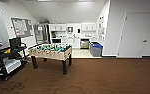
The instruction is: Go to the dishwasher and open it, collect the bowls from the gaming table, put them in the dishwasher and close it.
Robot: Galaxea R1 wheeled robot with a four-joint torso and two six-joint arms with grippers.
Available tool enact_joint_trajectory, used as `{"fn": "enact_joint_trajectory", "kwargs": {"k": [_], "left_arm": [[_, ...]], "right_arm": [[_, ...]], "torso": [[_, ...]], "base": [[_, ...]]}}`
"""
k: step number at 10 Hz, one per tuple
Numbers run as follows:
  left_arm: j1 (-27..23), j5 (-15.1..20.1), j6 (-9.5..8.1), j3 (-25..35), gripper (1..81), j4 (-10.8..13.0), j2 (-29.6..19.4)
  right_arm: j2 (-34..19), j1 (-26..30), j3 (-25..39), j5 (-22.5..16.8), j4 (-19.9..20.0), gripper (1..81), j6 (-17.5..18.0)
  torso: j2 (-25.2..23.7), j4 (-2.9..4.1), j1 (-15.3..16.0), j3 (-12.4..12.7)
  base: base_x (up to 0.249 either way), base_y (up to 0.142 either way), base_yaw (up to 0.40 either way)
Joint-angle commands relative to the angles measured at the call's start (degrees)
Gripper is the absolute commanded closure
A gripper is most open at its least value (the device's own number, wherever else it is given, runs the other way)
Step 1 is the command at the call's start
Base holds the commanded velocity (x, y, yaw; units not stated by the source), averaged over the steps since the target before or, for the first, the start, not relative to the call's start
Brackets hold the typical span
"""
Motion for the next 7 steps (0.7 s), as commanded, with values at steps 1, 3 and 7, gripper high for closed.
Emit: {"fn": "enact_joint_trajectory", "kwargs": {"k": [1, 3, 7], "left_arm": [[-2.92, 0.61, 0.4, -0.93, 81.1, 0.1, -1.73], [-3.0, 0.61, 0.4, -0.93, 81.1, 0.1, -1.65], [-2.91, 0.08, 0.4, -0.84, 81.1, 0.11, -1.82]], "right_arm": [[-0.81, 2.69, -0.52, -2.57, -0.09, 81.1, 0.11], [-0.81, 2.6, -0.52, -2.57, -0.09, 81.1, 0.11], [-0.72, 2.61, -0.52, -2.57, -0.09, 81.1, 0.11]], "torso": [[0.0, 0.0, 0.0, 0.0], [0.0, 0.0, 0.0, 0.0], [0.0, 0.0, 0.0, 0.0]], "base": [[0.0, 0.0, -0.394], [0.0, 0.0, -0.394], [0.0, 0.0, -0.116]]}}
